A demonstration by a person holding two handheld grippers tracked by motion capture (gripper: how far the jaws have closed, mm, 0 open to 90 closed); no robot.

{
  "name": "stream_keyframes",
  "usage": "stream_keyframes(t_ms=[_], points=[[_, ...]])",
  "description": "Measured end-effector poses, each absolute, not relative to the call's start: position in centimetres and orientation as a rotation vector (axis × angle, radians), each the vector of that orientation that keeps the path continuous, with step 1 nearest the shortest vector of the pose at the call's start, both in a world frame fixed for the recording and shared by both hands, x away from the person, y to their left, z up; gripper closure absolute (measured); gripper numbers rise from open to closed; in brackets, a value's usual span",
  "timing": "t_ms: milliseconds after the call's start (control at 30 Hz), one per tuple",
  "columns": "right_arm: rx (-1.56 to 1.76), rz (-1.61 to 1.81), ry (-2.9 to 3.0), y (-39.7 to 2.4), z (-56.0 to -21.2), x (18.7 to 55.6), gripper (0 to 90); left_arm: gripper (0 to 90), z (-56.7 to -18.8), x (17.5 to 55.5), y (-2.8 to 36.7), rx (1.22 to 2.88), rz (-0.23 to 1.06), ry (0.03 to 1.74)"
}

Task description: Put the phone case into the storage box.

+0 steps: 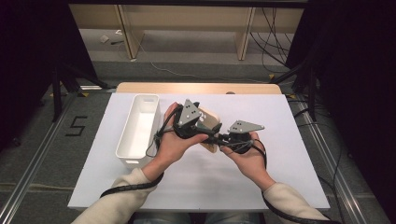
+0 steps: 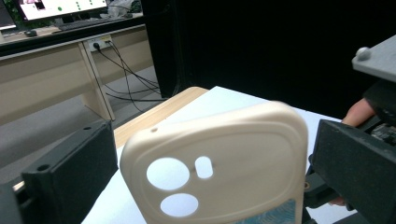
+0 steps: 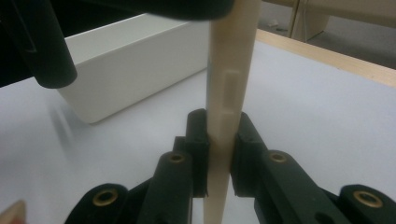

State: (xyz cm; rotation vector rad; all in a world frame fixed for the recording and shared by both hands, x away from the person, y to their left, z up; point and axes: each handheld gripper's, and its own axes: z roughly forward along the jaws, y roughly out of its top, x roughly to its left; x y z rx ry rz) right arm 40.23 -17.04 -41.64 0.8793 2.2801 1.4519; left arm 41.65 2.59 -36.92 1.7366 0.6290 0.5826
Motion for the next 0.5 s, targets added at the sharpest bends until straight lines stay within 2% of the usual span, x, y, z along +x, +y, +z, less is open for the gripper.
stream_keyframes(t_ms=[500], points=[[0.877, 1.461, 2.273, -16.97, -41.54, 40.1, 80.4, 2.6, -37.26, 41.76, 2.55, 1.724, 0.568, 0.656]])
